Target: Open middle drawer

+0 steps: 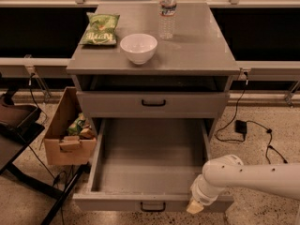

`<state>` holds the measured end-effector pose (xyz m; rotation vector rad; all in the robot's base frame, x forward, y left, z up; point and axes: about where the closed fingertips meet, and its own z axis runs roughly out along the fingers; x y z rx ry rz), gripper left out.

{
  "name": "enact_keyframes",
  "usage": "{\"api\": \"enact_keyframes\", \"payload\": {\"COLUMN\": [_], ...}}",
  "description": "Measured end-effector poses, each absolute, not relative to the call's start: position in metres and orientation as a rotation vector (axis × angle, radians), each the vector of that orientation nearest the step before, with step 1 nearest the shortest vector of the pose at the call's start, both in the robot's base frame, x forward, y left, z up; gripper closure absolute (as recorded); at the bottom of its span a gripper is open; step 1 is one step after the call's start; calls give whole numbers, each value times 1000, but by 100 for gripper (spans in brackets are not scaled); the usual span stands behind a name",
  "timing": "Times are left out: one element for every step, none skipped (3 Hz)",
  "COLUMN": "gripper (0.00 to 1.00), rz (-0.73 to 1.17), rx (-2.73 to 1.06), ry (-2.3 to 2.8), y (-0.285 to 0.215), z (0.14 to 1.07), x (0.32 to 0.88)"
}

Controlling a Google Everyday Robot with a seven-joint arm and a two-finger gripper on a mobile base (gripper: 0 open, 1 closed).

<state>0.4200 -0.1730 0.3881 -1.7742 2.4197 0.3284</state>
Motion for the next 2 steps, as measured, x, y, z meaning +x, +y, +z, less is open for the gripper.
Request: {"api": "enact_keyframes", "payload": {"gripper": [10,0], "rz": [329,328], "rx": [-1774,-1774], "ry": [2420,2420], "y": [-173,-173], "z": [388,388], "x": [420,420]}}
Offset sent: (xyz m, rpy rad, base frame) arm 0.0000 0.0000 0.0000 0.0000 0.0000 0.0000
